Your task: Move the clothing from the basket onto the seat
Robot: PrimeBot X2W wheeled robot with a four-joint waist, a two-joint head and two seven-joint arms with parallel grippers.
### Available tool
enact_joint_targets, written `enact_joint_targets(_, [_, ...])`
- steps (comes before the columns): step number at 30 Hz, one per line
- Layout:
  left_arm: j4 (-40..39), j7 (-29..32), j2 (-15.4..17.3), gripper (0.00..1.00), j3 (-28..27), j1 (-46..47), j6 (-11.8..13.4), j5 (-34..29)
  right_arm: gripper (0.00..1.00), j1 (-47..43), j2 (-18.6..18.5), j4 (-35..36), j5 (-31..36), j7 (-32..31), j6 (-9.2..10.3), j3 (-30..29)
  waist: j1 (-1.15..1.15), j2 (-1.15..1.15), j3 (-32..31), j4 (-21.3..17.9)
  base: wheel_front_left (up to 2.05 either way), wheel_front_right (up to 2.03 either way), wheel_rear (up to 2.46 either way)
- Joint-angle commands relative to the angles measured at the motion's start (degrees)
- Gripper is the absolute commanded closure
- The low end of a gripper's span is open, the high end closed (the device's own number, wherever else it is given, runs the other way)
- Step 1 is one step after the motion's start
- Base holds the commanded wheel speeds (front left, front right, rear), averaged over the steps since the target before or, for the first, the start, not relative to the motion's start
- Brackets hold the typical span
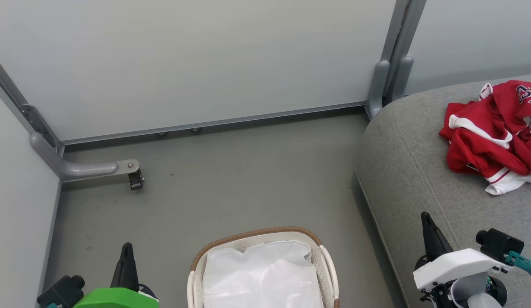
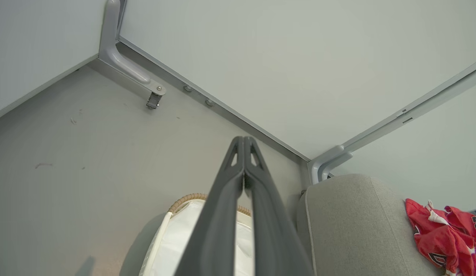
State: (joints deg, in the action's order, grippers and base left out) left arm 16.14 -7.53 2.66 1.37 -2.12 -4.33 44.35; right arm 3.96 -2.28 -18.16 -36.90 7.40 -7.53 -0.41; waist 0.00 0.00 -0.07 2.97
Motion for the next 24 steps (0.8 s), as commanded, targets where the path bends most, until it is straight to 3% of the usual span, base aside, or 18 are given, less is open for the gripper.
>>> enact_joint_targets(1, [-0.91,0.40,0.18,1.00,-0.57,1.93,-0.34,1.89,1.00,1.24,-0.32,1.05,-2.06,-0.45,0.02,-0.39,0.00,0.00,0.00,-0.04,0.00,0.00,0.00])
enact_joint_targets(24, [-1.37,4.93,0.25,1.00,-3.00,4.27,-1.32,17.00,1.00,1.77,-0.47,2.19,-19.62,-4.92,0.03,-2.32,0.00,0.00,0.06,-0.75,0.00,0.00,0.00])
